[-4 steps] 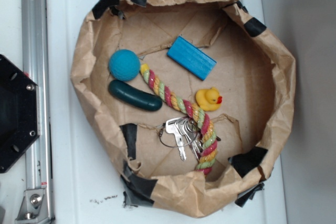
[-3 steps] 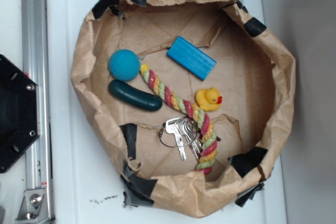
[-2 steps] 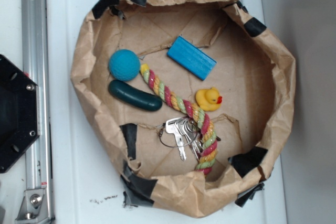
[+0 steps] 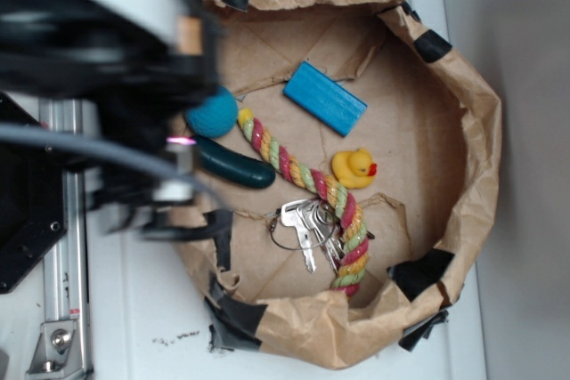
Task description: Grab the blue block.
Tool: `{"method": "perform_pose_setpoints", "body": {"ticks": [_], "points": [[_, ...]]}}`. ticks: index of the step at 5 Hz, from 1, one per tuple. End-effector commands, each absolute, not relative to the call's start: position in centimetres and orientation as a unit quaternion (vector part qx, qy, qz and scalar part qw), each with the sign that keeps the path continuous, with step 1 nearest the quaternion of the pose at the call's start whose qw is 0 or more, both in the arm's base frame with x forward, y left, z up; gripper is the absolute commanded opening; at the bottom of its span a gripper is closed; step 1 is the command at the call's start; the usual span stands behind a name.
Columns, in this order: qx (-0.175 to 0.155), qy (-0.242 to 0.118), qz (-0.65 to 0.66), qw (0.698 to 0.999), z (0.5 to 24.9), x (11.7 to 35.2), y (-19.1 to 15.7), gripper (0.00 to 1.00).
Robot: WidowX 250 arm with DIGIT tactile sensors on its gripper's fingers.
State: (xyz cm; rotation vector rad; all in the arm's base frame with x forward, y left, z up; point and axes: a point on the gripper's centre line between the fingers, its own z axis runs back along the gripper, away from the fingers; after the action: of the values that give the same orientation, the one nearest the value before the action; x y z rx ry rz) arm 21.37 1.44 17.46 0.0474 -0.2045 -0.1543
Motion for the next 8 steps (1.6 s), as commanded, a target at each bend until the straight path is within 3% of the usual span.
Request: {"method": "perform_pose_setpoints", "body": {"ticks": [1,2,4,6,7,8], "points": [[0.059,-0.100,-0.194,0.974,11.1,28.3,0.4,1.00],[0.050,-0.071,-0.218,0.972,8.3,28.8,2.2,1.00],[0.041,-0.037,-0.217,0.975,5.0,29.6,5.7,1.00],[-0.034,-0.016,-0.250,0.967,0.9,29.1,1.5,1.00],[-0.052,-0.010,-0.261,0.964,0.4,28.4,0.4,1.00],[-0.031,-0.023,-0.237,0.971,0.5,28.5,1.0,0.00]]}}
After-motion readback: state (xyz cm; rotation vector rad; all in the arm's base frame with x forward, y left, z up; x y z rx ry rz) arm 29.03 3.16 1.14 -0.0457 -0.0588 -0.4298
